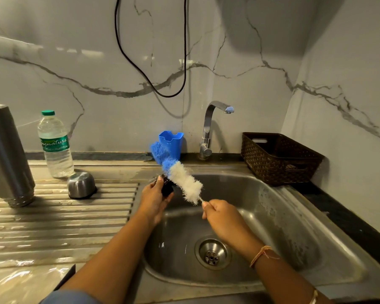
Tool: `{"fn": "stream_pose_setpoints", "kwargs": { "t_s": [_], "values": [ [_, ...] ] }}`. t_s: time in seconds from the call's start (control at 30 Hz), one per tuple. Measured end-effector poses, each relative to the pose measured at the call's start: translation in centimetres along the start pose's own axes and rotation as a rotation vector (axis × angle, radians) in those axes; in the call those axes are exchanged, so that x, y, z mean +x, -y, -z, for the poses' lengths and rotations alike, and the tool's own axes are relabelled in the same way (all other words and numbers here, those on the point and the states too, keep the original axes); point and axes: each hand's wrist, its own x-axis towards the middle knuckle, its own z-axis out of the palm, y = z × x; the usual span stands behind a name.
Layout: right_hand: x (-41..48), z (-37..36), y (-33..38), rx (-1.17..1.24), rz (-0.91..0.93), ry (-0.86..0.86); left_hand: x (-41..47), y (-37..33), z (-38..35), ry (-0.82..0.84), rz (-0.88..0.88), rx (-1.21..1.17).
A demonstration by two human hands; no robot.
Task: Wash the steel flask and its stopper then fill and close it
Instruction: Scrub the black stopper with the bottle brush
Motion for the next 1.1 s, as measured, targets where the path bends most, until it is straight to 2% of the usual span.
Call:
{"fn": "stream_pose_setpoints", "kwargs": {
  "t_s": [0.1, 0.23, 0.3, 0.37, 0.4, 0.5, 0.53, 0.63, 0.67, 0.73, 0.77, 0.8, 0.9, 0.93, 1.1],
  "values": [
    [0.3, 0.2, -0.3, 0.002, -0.017, -0.043, 0.1, 0.9, 0.3, -0.089, -0.238, 0.544],
    [0.5, 1.2, -0.5, 0.068, -0.01, -0.18, -0.6, 1.2, 0.0, -0.106, -0.591, 0.892],
    [0.7, 1.5, -0.8, 0.073, -0.03, -0.21, -0.4, 1.3, 0.2, -0.033, -0.571, 1.061],
    [1.1, 1.4, -1.5, 0.021, -0.087, -0.162, -0.5, 1.8, 0.6, 0.098, -0.447, 1.274],
    [1.3, 1.2, -1.9, -0.014, -0.111, -0.132, -0.5, 1.9, 0.7, 0.124, -0.468, 1.34],
    [1.6, 0.8, -2.5, -0.057, -0.132, -0.108, -0.7, 1.4, 0.3, 0.04, -0.74, 1.257],
    [1.6, 0.8, -2.5, -0.043, -0.129, -0.116, -0.8, 1.3, 0.2, 0.054, -0.767, 1.276],
    [1.7, 0.9, -2.3, -0.014, -0.126, -0.131, -1.2, 1.5, 0.3, 0.184, -0.624, 1.474],
    [1.7, 0.8, -2.4, -0.02, -0.131, -0.127, -1.1, 1.6, 0.3, 0.168, -0.661, 1.467],
    [1.8, 0.7, -2.7, -0.04, -0.144, -0.117, -1.4, 1.0, -0.1, 0.06, -0.872, 1.321],
    [1.8, 0.7, -2.7, -0.047, -0.151, -0.114, -1.5, 0.7, -0.4, 0.031, -0.922, 1.289],
    [1.8, 0.7, -2.8, -0.05, -0.159, -0.111, -1.5, 0.5, -0.4, 0.051, -0.9, 1.32],
    [1.8, 0.8, -2.7, -0.04, -0.18, -0.101, -1.6, 1.1, 0.3, 0.17, -0.554, 1.601],
    [1.8, 0.7, -2.8, -0.037, -0.181, -0.095, -1.5, 1.1, 0.6, 0.159, -0.531, 1.612],
    [1.7, 0.3, -2.6, -0.046, -0.181, -0.087, -1.9, -0.7, 1.3, -0.044, -0.652, 1.439]
  ]
}}
